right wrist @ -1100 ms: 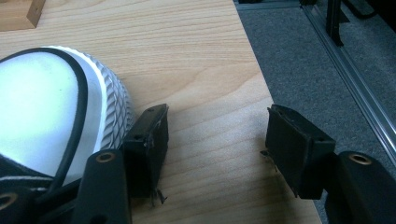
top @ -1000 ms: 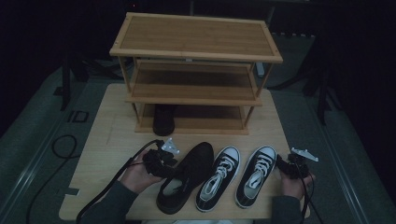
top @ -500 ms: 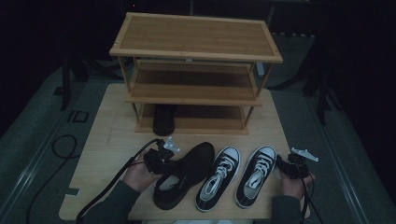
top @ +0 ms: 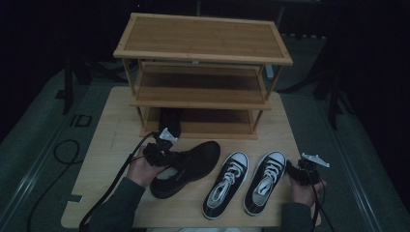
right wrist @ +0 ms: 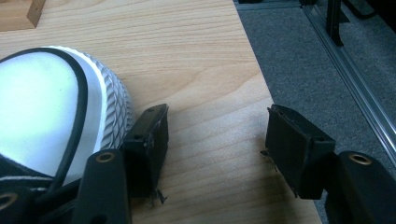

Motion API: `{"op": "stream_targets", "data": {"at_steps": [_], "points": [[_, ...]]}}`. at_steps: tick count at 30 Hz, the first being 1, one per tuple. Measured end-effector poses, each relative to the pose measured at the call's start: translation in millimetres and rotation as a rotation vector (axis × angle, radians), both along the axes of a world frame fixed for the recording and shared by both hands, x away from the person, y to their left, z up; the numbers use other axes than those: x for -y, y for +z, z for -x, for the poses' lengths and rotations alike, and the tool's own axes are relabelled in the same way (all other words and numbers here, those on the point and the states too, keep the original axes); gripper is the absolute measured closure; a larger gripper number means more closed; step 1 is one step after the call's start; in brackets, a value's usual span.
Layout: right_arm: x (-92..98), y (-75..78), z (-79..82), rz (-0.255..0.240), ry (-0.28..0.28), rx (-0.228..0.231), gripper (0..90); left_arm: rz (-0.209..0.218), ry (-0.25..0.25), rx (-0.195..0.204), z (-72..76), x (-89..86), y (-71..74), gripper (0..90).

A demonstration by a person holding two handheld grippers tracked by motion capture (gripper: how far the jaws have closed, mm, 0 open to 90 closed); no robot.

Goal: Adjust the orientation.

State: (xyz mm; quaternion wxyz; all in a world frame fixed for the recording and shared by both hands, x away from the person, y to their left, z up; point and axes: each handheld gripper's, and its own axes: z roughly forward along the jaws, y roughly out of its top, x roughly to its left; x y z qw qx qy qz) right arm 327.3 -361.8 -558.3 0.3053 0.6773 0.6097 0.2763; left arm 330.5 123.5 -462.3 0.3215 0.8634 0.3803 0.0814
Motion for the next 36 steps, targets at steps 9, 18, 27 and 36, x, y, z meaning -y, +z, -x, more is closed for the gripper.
{"op": "stream_targets", "data": {"at_steps": [9,18,27,36], "points": [[0.0,0.0,0.0,0.0,0.0,0.0,38.9,0.062,0.077,0.011,-24.1,-3.8,-3.4,87.5],[0.0,0.0,0.0,0.0,0.0,0.0,38.9,0.088,0.138,0.033,-44.4,-5.7,-2.1,87.5],[0.0,0.0,-0.1,0.0,0.0,0.0,38.8,0.095,0.157,0.06,-57.3,-2.6,-2.0,87.5],[0.1,0.0,-0.1,0.0,0.001,0.0,38.9,0.106,0.214,0.069,-69.2,-0.6,-3.8,87.5]]}}
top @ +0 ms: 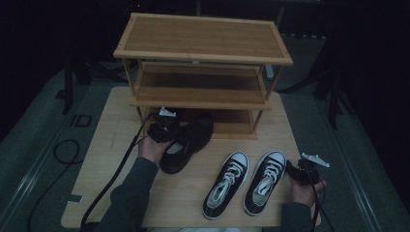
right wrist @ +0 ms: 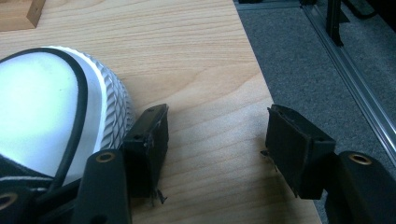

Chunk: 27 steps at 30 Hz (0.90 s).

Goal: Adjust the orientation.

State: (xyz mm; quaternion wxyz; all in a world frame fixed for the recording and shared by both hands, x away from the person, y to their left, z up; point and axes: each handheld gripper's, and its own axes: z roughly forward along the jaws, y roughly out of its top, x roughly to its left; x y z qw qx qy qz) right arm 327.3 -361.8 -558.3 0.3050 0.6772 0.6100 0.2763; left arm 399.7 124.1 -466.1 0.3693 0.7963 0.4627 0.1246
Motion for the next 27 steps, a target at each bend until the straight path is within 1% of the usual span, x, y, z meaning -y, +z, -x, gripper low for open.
{"op": "stream_targets", "data": {"at_steps": [4,5,7,9,12,13,14,16,19,20,22,24,25,27], "points": [[0.0,0.0,0.0,0.0,0.0,0.0,38.8,0.002,0.05,0.013,-3.1,-2.1,1.4,87.5],[0.0,0.0,0.0,-0.001,0.0,0.0,38.8,0.006,0.05,0.013,-3.2,-2.2,1.5,87.5],[0.0,0.0,0.0,-0.001,0.0,0.0,38.8,0.0,0.055,0.02,-3.1,-1.6,1.6,87.5],[0.1,0.0,-0.1,-0.001,0.0,0.0,38.8,-0.001,0.051,0.017,-3.7,-1.1,1.3,87.4],[0.1,0.0,0.0,-0.001,0.0,0.0,38.8,-0.016,0.06,0.0,-5.9,-2.4,-2.1,87.2],[0.0,0.0,0.0,-0.001,0.001,0.0,38.8,-0.021,0.057,-0.006,-6.3,-3.2,-3.0,87.1],[0.1,0.0,-0.1,-0.001,0.001,0.0,38.8,-0.017,0.05,-0.008,-6.2,-4.0,-3.4,86.6],[0.1,0.0,-0.1,-0.001,0.001,0.0,38.8,-0.021,0.041,-0.009,-5.5,-4.6,-2.9,82.6],[0.1,0.0,0.0,-0.001,0.001,0.0,38.8,-0.018,0.032,-0.015,-4.5,-5.5,-2.1,72.8],[0.0,0.0,0.0,-0.001,0.001,0.0,38.8,-0.015,0.029,-0.016,-3.7,-6.0,-1.5,69.0],[0.1,0.0,0.0,0.0,0.001,0.0,38.8,0.009,0.023,-0.017,-0.9,-8.2,0.5,61.9],[0.1,0.0,0.0,-0.001,0.001,0.0,38.8,0.02,0.01,-0.014,2.7,-10.8,2.7,59.3],[0.0,0.0,0.0,-0.001,0.001,0.0,38.8,0.017,0.005,-0.01,4.6,-12.5,3.9,58.4],[0.0,0.0,0.0,-0.001,0.001,0.0,38.8,0.033,0.002,-0.005,8.7,-16.2,5.8,57.6]]}}
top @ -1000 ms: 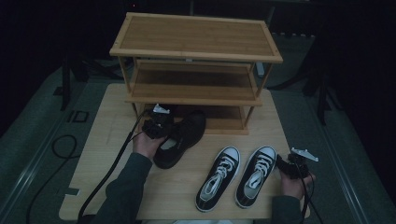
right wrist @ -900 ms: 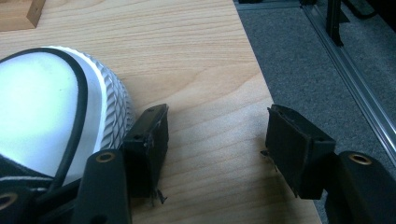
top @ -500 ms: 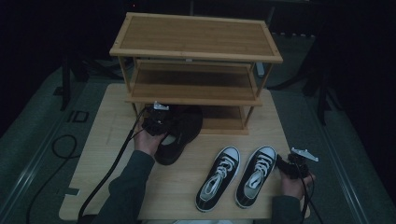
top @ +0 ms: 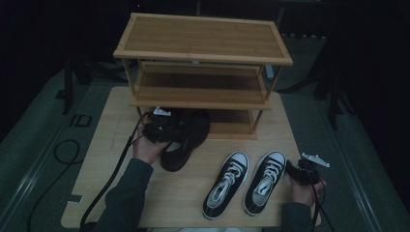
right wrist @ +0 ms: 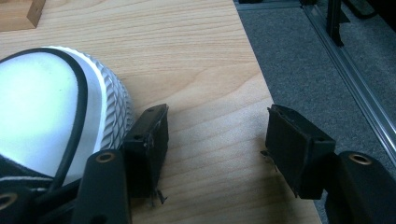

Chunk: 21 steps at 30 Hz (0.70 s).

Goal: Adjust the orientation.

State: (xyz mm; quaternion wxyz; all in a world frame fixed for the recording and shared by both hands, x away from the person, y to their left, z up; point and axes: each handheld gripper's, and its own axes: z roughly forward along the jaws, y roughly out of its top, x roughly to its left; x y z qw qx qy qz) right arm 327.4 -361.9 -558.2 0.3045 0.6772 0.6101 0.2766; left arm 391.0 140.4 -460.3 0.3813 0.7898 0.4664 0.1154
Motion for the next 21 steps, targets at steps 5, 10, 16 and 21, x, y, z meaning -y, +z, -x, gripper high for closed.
{"op": "stream_targets", "data": {"at_steps": [5,10,16,21], "points": [[0.0,0.0,0.0,0.0,0.0,0.0,38.8,0.031,-0.007,0.014,11.9,-11.8,4.5,60.3],[0.0,0.0,0.0,0.0,0.0,0.0,38.8,0.065,-0.01,0.041,22.7,-23.7,12.4,74.9],[-0.1,0.0,0.0,0.0,-0.001,0.001,38.9,0.062,0.006,0.054,29.8,-34.2,17.4,89.4],[-0.2,-0.1,0.1,0.001,-0.001,0.001,38.9,0.05,0.018,0.041,32.9,-41.7,12.0,89.4]]}}
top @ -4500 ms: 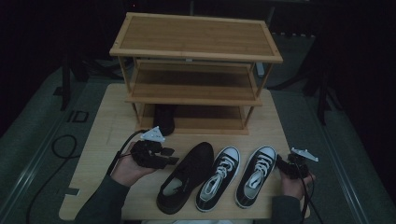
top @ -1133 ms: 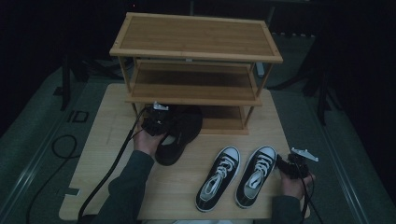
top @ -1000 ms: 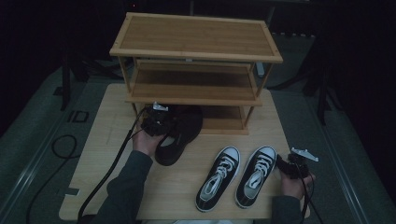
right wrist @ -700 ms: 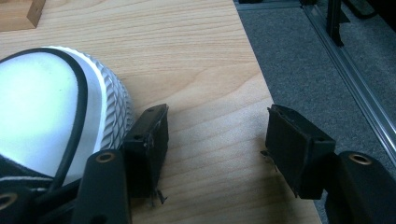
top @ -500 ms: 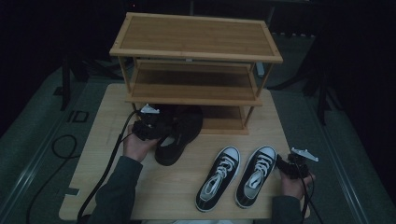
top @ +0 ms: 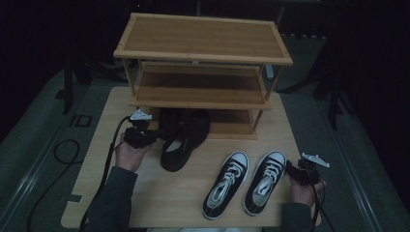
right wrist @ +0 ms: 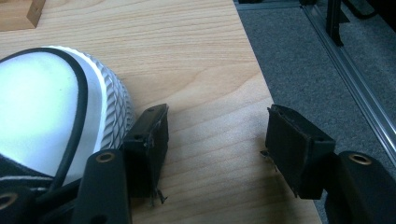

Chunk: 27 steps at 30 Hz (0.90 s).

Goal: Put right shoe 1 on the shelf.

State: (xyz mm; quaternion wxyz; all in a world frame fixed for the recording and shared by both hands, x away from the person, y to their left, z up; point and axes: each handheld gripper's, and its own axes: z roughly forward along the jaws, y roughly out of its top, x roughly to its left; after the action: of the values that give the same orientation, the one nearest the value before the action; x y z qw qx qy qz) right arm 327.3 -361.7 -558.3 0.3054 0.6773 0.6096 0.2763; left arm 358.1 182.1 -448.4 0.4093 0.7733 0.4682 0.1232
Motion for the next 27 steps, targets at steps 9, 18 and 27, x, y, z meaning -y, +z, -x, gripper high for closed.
{"op": "stream_targets", "data": {"at_steps": [9,18,27], "points": [[0.1,0.0,0.0,0.001,0.001,0.0,38.9,-0.035,0.012,-0.045,6.5,-9.3,-21.0,89.6],[0.1,0.0,0.1,0.001,0.001,0.0,38.9,-0.062,0.021,-0.087,15.9,-18.9,-42.6,89.6],[0.0,0.0,0.2,0.002,0.0,-0.001,38.9,-0.071,-0.001,-0.106,24.5,-20.1,-55.8,89.3]]}}
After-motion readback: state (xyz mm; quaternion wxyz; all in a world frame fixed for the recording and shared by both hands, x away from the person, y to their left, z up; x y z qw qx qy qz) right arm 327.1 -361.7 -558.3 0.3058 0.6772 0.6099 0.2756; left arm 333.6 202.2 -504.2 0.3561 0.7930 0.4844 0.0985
